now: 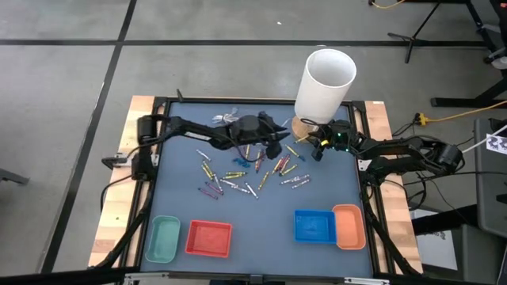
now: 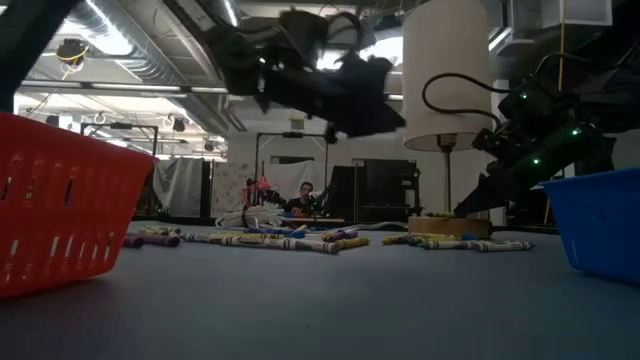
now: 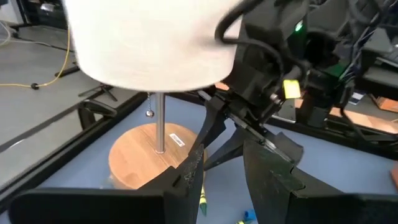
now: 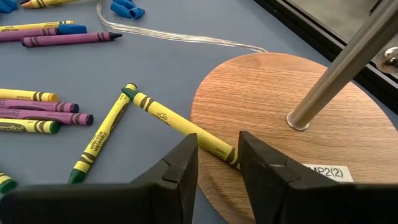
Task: Sort crayons
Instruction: Put the green crayon into the blue basket
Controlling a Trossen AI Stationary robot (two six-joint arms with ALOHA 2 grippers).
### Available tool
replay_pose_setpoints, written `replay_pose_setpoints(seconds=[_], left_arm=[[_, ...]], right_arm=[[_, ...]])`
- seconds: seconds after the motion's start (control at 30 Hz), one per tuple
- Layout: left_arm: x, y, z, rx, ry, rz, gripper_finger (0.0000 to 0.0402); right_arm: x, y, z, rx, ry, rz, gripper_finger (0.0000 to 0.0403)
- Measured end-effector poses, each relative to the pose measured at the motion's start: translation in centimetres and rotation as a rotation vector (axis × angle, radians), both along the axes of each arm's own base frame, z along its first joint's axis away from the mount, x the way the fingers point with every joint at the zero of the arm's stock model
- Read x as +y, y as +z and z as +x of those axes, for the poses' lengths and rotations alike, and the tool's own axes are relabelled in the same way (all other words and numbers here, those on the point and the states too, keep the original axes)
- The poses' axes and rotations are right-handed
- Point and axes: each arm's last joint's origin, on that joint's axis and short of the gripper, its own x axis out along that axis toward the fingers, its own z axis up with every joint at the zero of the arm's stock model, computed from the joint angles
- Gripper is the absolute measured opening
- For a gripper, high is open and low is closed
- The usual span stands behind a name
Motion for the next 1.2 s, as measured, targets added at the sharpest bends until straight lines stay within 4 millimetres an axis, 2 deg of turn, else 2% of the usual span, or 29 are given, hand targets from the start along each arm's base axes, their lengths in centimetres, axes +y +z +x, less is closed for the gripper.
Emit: replay_pose_setpoints(seconds=[0.2,0.4,0.73,1.1,1.2], left_arm=[[0.7,-2.0,2.8,0.014,0.000,-0.003,0.0099],[1.0,-3.8,4.3,0.033,0.000,-0.008,0.0099],[1.1,-6.3,4.7,0.079,0.003,-0.023,0.0099],[1.4,-6.7,4.6,0.093,0.009,-0.024,0.0099],[1.5,-8.0,4.8,0.113,0.010,-0.030,0.0099]], right_arm=[[0.0,0.0,0.0,0.000,0.000,0.000,0.0117],[0.0,0.0,0.0,0.000,0.000,0.000,0.0117],[-0.1,0.1,0.1,-0.041,-0.031,0.027,0.0117],[-0.1,0.2,0.1,-0.047,-0.037,0.033,0.0117],[-0.1,0.2,0.1,-0.048,-0.037,0.033,0.0117]])
